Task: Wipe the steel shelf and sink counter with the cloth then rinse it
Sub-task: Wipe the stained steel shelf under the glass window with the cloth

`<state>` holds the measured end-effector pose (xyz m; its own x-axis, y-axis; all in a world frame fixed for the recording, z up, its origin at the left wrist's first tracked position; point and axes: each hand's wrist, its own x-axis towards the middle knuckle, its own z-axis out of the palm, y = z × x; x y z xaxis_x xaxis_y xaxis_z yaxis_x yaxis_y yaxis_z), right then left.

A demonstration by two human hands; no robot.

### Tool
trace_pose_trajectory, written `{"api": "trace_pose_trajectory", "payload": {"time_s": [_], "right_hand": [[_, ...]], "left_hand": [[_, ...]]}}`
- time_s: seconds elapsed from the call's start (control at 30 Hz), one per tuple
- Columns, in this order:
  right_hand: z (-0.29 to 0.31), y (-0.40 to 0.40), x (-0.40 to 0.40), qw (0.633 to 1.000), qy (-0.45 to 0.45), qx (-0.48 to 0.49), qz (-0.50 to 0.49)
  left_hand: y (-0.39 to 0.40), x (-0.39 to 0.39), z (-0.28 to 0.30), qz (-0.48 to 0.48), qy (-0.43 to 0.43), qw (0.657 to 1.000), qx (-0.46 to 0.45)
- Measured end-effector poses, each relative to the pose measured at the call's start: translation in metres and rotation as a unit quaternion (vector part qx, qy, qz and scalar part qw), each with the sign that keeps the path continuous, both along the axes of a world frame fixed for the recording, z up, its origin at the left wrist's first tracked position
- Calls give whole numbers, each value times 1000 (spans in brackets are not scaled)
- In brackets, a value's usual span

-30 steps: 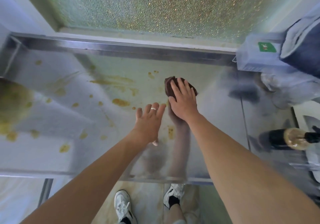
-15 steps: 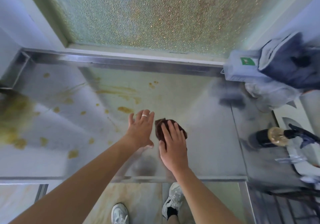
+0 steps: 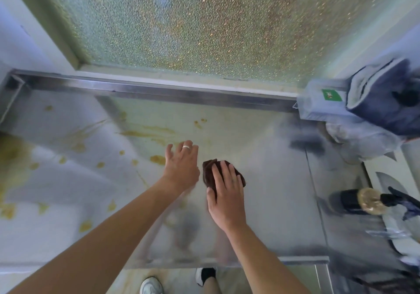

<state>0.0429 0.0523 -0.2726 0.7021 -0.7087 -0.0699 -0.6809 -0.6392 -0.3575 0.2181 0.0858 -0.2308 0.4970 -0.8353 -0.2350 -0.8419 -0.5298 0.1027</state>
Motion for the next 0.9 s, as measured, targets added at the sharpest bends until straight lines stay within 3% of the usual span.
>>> {"api": "trace_pose_trajectory", "payload": {"time_s": [0.27,0.5,0.9], "right_hand": [[-7,-89,76,1000,-8,-17,23],[-8,-141,138,999,-21,-11,42],[3,-142,153,991,-17,47,125]], "left_hand": [[-31,16,-13,66,-34,995,-62],[-42,13,-14,99,-56,992,-58],[-50,25,-1,100,-39,993,-54]]}}
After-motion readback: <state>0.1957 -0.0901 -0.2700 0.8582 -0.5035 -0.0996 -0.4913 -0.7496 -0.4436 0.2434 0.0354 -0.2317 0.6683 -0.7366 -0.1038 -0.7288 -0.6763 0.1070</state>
